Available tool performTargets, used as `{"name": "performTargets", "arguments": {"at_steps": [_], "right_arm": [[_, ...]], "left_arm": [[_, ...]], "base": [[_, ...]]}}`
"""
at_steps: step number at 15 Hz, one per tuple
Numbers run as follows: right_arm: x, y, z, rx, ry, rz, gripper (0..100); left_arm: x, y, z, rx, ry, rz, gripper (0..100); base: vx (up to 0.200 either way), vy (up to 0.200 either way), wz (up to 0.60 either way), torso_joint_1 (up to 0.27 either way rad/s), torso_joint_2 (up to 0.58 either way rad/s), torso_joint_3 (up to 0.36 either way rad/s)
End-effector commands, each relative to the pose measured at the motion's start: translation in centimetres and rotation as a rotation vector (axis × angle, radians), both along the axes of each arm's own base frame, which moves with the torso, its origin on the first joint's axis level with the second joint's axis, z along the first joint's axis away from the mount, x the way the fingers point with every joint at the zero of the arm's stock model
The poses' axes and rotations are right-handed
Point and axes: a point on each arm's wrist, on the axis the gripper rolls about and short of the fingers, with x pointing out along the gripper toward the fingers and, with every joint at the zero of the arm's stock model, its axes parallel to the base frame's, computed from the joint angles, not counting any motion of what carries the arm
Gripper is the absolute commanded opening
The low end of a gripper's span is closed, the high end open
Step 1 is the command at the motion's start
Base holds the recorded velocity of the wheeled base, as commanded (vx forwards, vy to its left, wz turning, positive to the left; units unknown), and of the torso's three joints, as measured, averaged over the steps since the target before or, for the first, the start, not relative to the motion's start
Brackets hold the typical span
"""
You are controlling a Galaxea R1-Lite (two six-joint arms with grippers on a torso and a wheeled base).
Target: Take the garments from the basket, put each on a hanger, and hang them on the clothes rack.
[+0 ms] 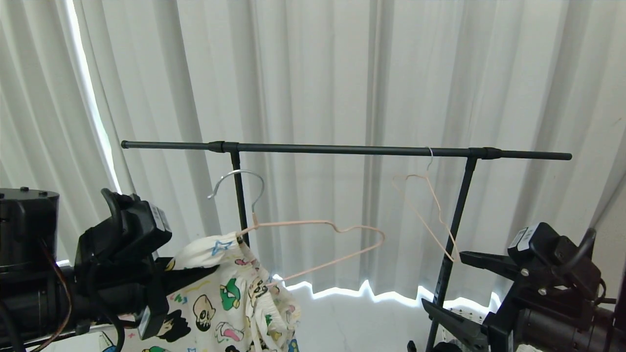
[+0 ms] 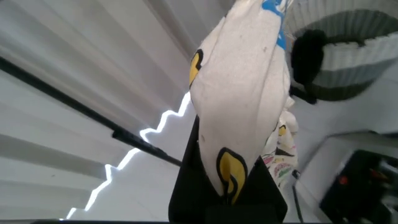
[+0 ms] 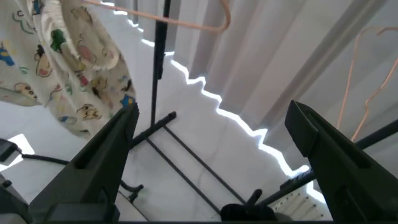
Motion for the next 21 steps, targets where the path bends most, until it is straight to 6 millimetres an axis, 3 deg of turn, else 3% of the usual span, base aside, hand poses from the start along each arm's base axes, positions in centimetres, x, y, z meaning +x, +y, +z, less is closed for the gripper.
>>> {"name": "performTargets", "arguments": {"at_steps": [1, 6, 9, 12, 14, 17, 21], "right_arm": [[0.0, -0.1, -0.2, -0.002, 0.02, -0.008, 100], [0.2, 0.4, -0.8, 0.07, 0.151, -0.047, 100], [0.9, 3.4, -1.3, 0.109, 0.251, -0.021, 100], [3.6, 7.4, -0.2, 0.193, 0.279, -0.037, 100], [4.2, 8.7, 0.2, 0.207, 0.271, -0.026, 100], [3.7, 11.1, 0.0, 0.227, 0.306, 0.022, 100], [3.8, 12.8, -0.9, 0.216, 0.329, 0.016, 100]], "left_arm": [[0.4, 0.4, 0.5, -0.011, -0.045, 0.025, 0], [1.5, -0.1, 3.9, -0.159, -0.071, 0.095, 0], [1.7, -1.5, 5.1, -0.233, -0.043, 0.1, 0], [1.8, -2.5, 5.3, -0.265, -0.01, 0.093, 0], [1.6, -2.8, 5.4, -0.267, -0.012, 0.071, 0], [1.5, -3.4, 6.0, -0.277, -0.027, 0.042, 0], [1.0, -3.8, 6.6, -0.286, -0.047, 0.009, 0]], "base": [[0.0, 0.0, 0.0, 0.0, 0.0, 0.0], [0.0, 0.0, 0.0, 0.0, 0.0, 0.0], [0.0, 0.0, 0.0, 0.0, 0.0, 0.0], [0.0, 0.0, 0.0, 0.0, 0.0, 0.0], [0.0, 0.0, 0.0, 0.0, 0.0, 0.0], [0.0, 0.0, 0.0, 0.0, 0.0, 0.0], [0.0, 0.0, 0.0, 0.0, 0.0, 0.0]]}}
